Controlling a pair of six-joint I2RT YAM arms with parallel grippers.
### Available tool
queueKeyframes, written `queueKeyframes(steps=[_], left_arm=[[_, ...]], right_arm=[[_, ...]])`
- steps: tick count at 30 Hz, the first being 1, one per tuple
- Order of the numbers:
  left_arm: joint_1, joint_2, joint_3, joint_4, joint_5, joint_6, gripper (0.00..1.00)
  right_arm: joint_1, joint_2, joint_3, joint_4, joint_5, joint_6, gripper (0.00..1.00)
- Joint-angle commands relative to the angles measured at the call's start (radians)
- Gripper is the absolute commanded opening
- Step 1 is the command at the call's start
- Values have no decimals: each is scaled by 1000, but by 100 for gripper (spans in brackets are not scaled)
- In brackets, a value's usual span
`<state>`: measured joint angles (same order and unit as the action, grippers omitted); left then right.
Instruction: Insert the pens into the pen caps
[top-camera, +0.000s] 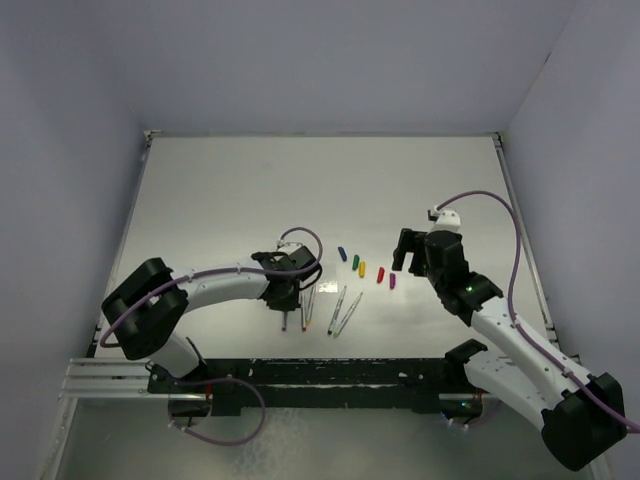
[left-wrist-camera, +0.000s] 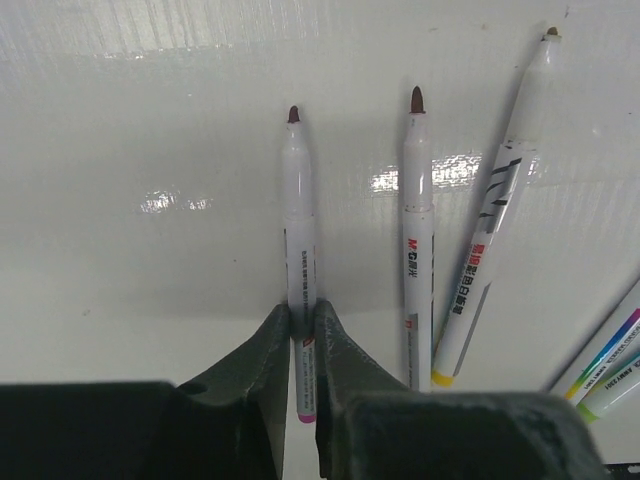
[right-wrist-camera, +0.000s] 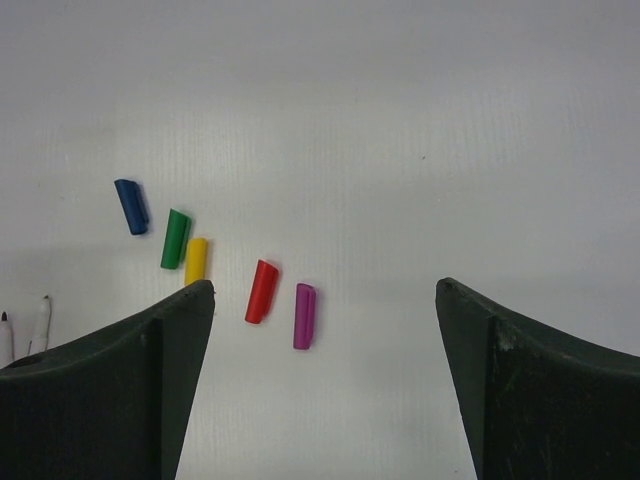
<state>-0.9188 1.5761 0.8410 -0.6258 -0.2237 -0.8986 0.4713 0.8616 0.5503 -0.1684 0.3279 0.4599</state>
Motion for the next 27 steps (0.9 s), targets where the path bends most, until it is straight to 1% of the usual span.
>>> queueKeyframes(steps=[1,3,4,9,14,19,24,26,27], left_arm=[[-10,124,-65,-58,66,-14,11],[-12,134,-65,-50,66,-14,2],[-11,134,-67,-46,64,-15,0],[-12,106,-98,-7,59,-15,0],[-12,15,-100,-8,7,-6,0],[-11,-103,-51,-54,-79,25,0],[-12,-219,-21,-81,-136,48,0],[-11,-259,-19,-80,-140,62,0],[-11,-276,-19,-77,-138,69,0]], right_arm=[[6,-29,42,18,30,-9,93],[6,-33,42,17,29,-8,93],[6,-33,43,17,29,-7,93],[6,-14,46,9,28,-10,91],[6,36,50,-34,55,27,81],[6,71,60,-74,62,56,71],[6,94,72,-110,42,86,63],[6,109,74,-121,41,98,58],[6,119,73,-116,48,98,52]])
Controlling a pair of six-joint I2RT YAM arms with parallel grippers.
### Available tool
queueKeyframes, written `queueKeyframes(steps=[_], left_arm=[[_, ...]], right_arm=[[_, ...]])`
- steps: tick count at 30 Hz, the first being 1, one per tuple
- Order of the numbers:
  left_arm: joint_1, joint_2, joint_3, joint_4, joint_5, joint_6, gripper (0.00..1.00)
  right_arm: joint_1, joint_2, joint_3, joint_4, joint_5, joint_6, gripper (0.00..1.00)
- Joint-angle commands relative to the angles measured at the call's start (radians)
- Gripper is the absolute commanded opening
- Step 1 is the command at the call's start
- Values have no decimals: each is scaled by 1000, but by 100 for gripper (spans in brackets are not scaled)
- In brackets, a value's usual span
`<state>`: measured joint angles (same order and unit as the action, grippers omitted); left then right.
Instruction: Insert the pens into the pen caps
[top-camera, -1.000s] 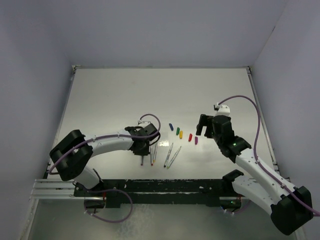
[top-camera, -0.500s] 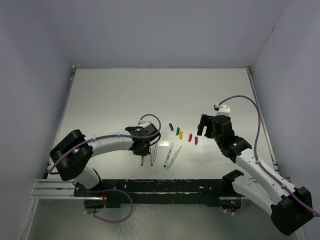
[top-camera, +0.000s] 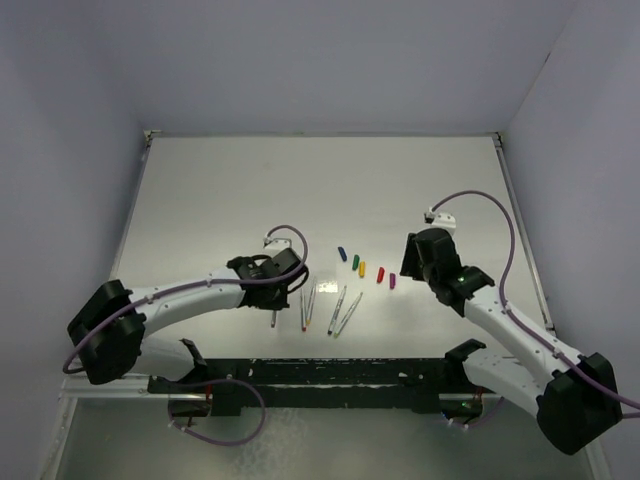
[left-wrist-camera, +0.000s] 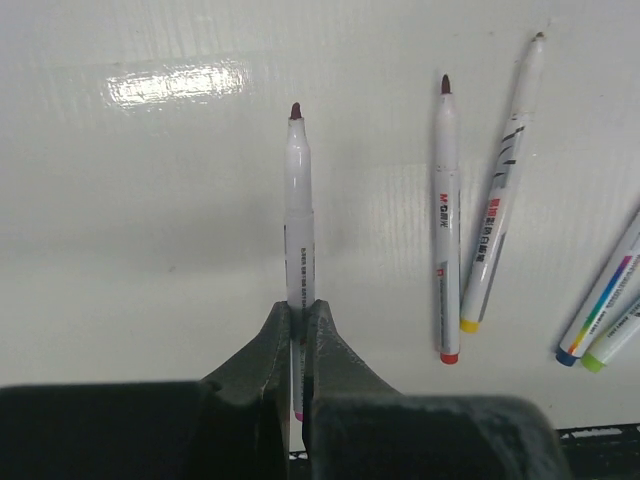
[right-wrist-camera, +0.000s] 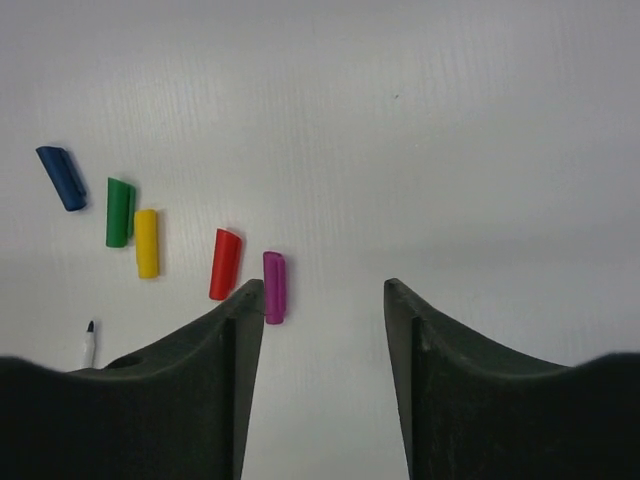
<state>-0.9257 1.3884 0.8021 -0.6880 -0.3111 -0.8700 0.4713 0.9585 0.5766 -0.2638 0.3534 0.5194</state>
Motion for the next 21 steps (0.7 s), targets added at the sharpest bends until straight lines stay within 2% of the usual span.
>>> queueKeyframes(steps=[1,2,3,7,14,21], left_arm=[[-5,-106,19,-8,-50,50,0],[-5,-123,15,-1,-48,60,0],[-5,-139,10,10,-48,69,0],[-8,-208,-33,88,-30,127,0],[-13,-339,-155,373,65,234,0],[-27,-356,-236,566,179,301,0]], right_arm=[[6,33,45,-6,20,34,40],[6,45,45,0,7,39,29],[6,61,43,2,-9,48,26],[6,110,22,38,-66,77,28],[8,147,-16,115,-109,104,33],[24,203,-24,152,-126,115,33]])
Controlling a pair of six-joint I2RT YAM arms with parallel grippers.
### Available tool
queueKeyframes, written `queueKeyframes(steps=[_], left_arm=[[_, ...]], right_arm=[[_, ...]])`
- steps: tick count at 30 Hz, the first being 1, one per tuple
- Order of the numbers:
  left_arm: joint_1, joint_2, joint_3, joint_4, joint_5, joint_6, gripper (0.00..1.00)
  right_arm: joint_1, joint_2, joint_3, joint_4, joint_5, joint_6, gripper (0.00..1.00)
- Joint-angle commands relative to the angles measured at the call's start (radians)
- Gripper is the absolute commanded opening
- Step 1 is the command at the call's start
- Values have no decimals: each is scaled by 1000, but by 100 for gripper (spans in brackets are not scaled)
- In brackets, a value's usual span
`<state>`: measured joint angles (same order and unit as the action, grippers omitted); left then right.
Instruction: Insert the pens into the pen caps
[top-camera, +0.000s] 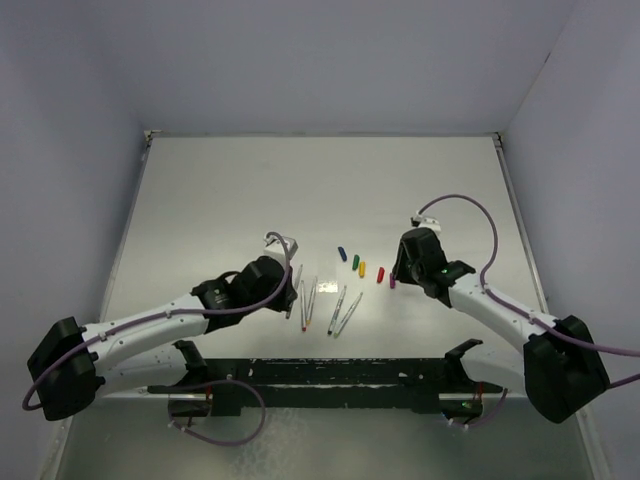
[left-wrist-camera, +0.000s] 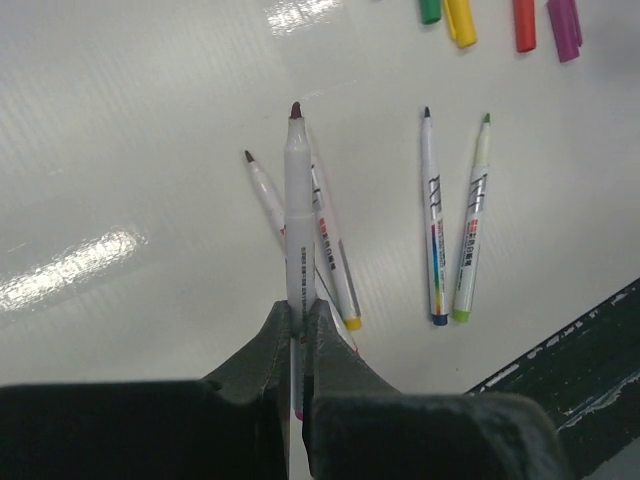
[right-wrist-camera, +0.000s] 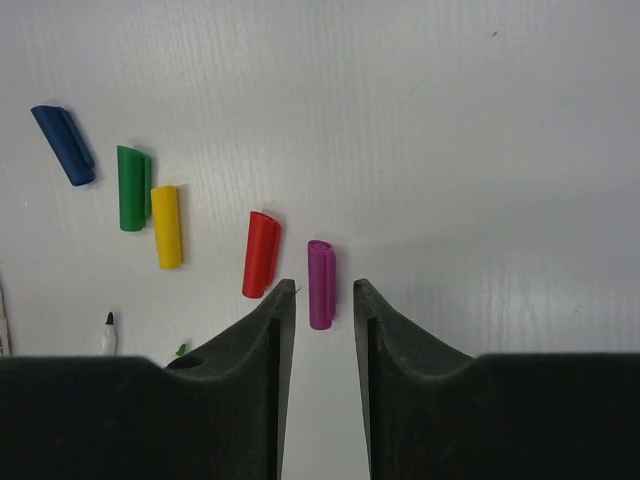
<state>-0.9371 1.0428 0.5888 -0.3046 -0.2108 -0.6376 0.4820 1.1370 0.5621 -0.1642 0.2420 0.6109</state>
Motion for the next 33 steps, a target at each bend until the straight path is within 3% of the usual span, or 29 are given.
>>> queueKeyframes(steps=[1,22,33], left_arm=[[-19,-8,-26,196,85,74,0],[-49,-74,-69,357,262,134,0],[-48,-59,-69,366,250,111,0]], right_arm=[[16,34,-10,57,-16,27,33],[36,155,6,72,56,64,30],[36,194,6,67,52,67,29]])
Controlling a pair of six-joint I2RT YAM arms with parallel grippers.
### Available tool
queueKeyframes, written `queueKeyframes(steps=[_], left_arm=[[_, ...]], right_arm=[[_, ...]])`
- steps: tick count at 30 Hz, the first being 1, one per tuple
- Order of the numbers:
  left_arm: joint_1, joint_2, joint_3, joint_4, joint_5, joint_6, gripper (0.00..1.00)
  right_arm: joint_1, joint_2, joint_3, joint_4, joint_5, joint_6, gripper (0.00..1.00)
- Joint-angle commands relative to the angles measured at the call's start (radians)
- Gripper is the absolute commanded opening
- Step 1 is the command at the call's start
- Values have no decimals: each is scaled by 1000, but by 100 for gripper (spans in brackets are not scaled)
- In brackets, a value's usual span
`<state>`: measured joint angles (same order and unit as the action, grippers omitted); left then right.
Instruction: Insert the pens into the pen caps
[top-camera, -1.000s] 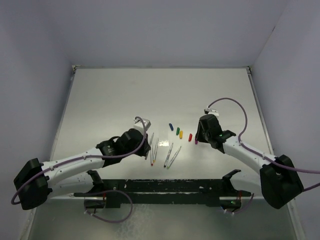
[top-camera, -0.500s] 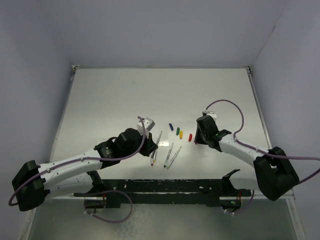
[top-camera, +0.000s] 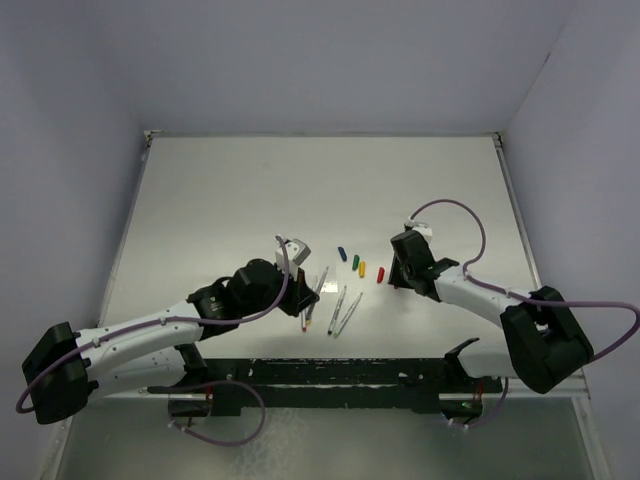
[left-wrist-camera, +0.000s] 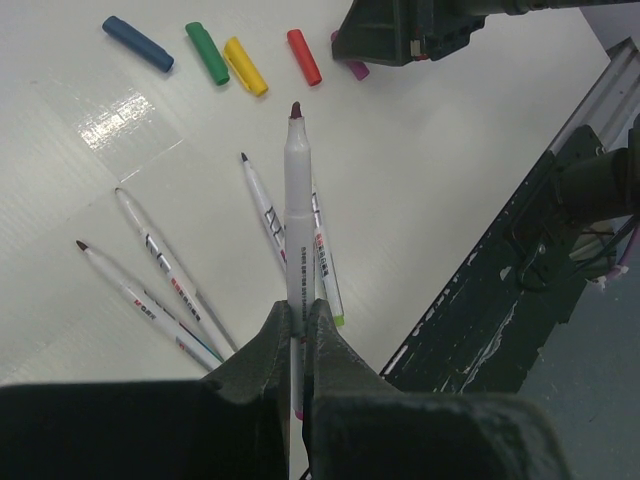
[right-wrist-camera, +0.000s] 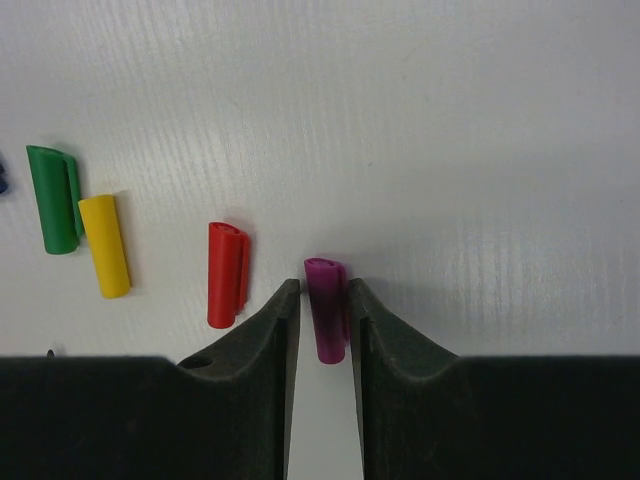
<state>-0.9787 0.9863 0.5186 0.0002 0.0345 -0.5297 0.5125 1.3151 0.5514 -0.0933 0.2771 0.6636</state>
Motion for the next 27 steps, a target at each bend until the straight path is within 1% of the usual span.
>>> queueKeyframes(steps=[1,9,12,13,16,19,23,27], left_arm=[[-7,-1,1,62,3,2,0],[-7,-7,1,44,-23,-15,0],[-7,-12,-1,35,-32,-22,0],[-7,-15,-1,32,-34,-25,0],[-7,-26,-5,26,-39,-30,0],[-7,-35,-8,23,-42,-34,0],[-7,-33,-12,39,-36,-35,0],[-8,-22,-26,93,-18,-34,0]], right_arm=[[6,16,14,-8,14,17,29],[7,27,14,-85,-11,23,27],[10,26,16,-110,-16,29,24],[11,25,16,-129,-14,31,20],[12,24,22,-165,2,34,0],[12,27,29,-183,6,31,0],[12,10,32,-166,4,21,0],[12,-88,53,-117,-8,-34,0]])
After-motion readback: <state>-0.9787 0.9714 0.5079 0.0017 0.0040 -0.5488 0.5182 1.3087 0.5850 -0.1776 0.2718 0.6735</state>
